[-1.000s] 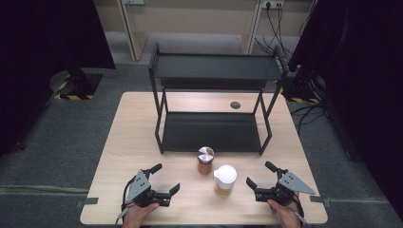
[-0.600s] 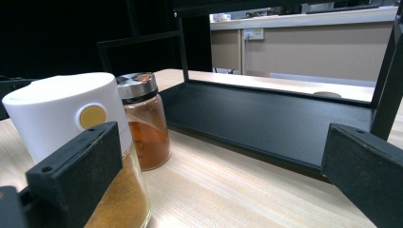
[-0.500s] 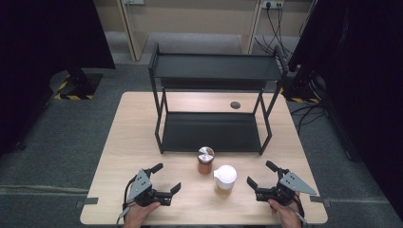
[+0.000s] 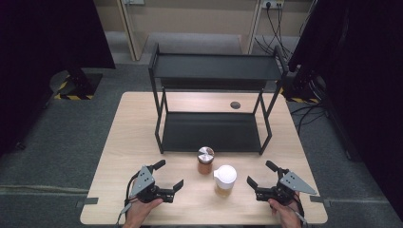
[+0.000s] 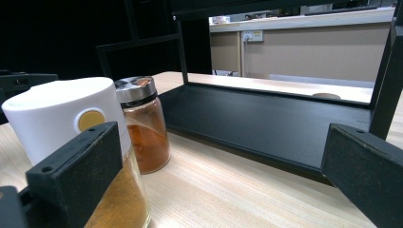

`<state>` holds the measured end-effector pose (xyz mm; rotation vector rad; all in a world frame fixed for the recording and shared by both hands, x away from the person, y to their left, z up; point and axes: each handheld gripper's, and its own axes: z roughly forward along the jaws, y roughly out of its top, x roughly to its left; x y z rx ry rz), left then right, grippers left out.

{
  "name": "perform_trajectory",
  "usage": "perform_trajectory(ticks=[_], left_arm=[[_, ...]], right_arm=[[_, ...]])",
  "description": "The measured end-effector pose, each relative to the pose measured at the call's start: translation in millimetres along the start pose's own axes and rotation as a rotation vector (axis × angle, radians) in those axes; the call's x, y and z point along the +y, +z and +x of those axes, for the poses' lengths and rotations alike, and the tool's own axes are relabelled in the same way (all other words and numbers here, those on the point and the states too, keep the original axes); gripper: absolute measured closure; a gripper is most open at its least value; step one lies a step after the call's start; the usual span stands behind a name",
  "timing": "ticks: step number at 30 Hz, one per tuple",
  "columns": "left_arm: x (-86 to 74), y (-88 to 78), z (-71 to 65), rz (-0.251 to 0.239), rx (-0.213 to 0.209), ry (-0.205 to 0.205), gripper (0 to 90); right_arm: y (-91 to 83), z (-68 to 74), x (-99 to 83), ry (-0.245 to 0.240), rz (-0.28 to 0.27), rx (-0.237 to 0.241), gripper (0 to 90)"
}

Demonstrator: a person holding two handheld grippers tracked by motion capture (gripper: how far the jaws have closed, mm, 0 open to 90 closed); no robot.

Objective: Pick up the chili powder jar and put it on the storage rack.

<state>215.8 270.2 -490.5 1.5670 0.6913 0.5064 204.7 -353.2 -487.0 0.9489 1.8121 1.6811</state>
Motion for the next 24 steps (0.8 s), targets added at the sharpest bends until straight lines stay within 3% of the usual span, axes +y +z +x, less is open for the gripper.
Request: perform_trajectory(ticks=[24], left_arm=[[3.6, 36.0, 4.6, 0.017, -0.023, 0.018, 0.3]], right_arm=[[0.1, 0.1, -0.4, 0.003, -0.006, 0.003, 0.4]])
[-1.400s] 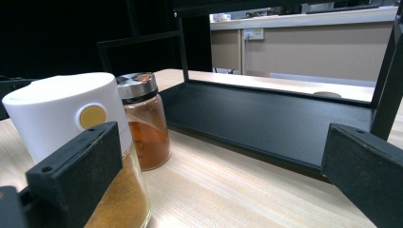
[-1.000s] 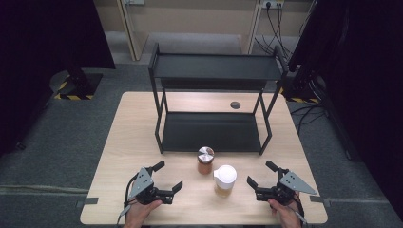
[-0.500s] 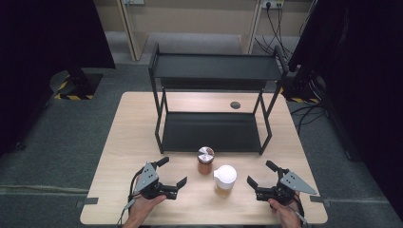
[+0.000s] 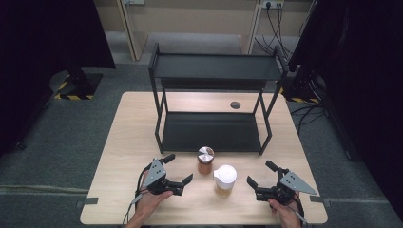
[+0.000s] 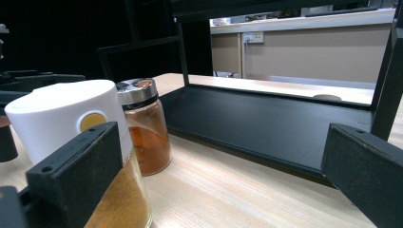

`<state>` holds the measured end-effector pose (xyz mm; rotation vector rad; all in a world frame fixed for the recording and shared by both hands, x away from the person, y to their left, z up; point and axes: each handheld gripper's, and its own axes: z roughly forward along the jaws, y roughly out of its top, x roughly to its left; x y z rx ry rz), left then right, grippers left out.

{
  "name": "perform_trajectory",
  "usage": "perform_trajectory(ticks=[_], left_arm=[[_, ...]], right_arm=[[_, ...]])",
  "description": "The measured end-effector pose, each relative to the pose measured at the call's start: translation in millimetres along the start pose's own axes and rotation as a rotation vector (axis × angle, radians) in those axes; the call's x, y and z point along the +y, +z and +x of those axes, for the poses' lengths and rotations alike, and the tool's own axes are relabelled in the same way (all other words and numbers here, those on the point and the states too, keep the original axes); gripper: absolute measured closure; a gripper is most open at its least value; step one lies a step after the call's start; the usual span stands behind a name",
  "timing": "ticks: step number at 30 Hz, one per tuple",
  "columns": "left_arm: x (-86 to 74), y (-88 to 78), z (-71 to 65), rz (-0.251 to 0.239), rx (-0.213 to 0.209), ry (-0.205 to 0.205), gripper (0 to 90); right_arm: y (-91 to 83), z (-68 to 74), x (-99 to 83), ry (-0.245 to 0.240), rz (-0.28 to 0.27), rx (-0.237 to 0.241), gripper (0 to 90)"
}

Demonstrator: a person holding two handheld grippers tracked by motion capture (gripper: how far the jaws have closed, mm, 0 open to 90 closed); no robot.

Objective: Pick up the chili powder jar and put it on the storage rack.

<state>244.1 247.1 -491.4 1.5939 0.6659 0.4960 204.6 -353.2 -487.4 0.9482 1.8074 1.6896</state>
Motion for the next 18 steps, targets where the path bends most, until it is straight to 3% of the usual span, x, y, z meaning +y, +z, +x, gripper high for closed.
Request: perform_trajectory(ticks=[18], left_arm=[[4.7, 21.3, 1.4, 0.005, -0.022, 0.019, 0.3]], right_arm=[[0.0, -0.1, -0.5, -0.001, 0.0, 0.004, 0.4]])
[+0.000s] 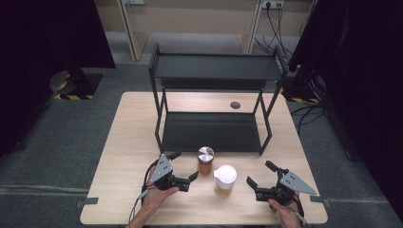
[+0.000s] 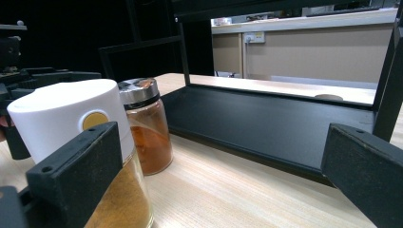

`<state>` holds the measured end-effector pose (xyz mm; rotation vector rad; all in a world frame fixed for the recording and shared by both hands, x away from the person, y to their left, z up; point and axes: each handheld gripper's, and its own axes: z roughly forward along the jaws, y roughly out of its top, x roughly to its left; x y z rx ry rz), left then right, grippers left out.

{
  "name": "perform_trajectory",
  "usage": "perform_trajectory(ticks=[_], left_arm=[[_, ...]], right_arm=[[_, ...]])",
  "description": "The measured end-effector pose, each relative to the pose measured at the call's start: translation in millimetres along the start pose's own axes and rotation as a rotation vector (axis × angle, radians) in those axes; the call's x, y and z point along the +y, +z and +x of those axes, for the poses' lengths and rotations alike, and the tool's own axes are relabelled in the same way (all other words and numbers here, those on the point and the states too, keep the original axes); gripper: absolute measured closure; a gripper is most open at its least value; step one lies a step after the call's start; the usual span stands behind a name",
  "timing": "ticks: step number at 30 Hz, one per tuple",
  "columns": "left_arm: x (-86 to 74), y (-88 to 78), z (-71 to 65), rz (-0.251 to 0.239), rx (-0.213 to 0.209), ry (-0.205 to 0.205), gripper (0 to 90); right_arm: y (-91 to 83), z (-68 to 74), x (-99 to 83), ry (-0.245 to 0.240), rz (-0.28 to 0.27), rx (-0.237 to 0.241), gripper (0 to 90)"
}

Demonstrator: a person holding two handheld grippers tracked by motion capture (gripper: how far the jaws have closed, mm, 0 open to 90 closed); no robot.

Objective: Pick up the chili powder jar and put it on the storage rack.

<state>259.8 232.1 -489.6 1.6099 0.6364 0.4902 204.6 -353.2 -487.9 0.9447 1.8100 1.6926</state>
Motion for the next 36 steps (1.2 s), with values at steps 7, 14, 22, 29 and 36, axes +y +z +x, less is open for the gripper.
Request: perform_trajectory(ticks=[7, 14, 22, 29, 36], left_arm=[[1.1, 9.9, 0.2, 0.007, -0.009, 0.002, 0.3], [1.3, 18.3, -1.0, 0.012, -0.021, 0.004, 0.3], [3.0, 24.9, 0.0, 0.02, -0.021, 0.006, 0.3], [3.6, 31.8, 0.4, 0.031, -0.026, 0.01, 0.3], [2.9, 41.5, 0.5, 0.046, -0.027, 0.014, 0.4]], right_arm=[[0.0, 0.0, -0.2, 0.0, -0.001, 0.0, 0.3], [0.0, 0.1, -0.4, 0.0, -0.002, 0.002, 0.3], [0.0, -0.2, -0.8, 0.002, -0.002, 0.001, 0.4], [0.4, -0.2, -0.9, 0.004, -0.001, 0.003, 0.4], [-0.1, -0.7, -1.0, 0.007, -0.004, 0.002, 0.4]])
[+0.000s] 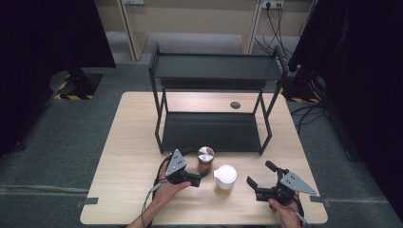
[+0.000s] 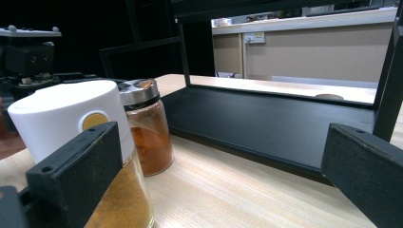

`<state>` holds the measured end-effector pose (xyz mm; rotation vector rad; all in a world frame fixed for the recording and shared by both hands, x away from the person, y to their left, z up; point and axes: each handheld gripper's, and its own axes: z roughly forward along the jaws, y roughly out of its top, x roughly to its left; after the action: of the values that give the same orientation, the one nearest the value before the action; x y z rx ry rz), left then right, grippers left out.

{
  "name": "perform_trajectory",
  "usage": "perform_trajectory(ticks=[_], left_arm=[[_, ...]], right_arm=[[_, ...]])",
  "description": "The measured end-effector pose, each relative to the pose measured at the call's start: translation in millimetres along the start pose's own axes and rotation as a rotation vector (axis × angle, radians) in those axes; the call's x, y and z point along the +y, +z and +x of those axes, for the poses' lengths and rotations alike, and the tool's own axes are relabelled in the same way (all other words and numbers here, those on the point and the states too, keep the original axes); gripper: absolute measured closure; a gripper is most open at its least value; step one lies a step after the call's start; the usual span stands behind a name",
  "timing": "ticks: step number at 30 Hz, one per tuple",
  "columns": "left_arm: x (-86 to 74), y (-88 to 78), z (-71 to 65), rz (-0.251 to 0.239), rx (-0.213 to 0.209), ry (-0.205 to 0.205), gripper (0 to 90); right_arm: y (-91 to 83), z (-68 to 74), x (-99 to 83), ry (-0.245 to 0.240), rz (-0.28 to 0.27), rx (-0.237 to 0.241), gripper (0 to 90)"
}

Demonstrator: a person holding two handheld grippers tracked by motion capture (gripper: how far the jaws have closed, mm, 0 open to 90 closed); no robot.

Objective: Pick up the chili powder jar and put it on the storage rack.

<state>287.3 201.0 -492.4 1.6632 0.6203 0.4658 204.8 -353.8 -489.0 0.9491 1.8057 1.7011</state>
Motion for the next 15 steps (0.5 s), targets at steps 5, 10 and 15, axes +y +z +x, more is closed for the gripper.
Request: perform_trajectory(ticks=[5, 10, 15], left_arm=[[-1.0, 4.9, 2.1, 0.014, 0.004, 0.003, 0.6], [-1.4, 10.2, 3.3, 0.018, 0.003, -0.001, 0.8], [-1.7, 15.2, 3.5, 0.024, 0.0, 0.0, 1.7]], right_arm=[[-0.1, -0.3, 0.3, -0.001, 0.0, 0.0, 0.4], [-0.5, -0.4, 0.3, 0.0, -0.001, -0.001, 0.4], [-0.7, -0.5, 0.3, -0.002, -0.001, 0.0, 0.4]])
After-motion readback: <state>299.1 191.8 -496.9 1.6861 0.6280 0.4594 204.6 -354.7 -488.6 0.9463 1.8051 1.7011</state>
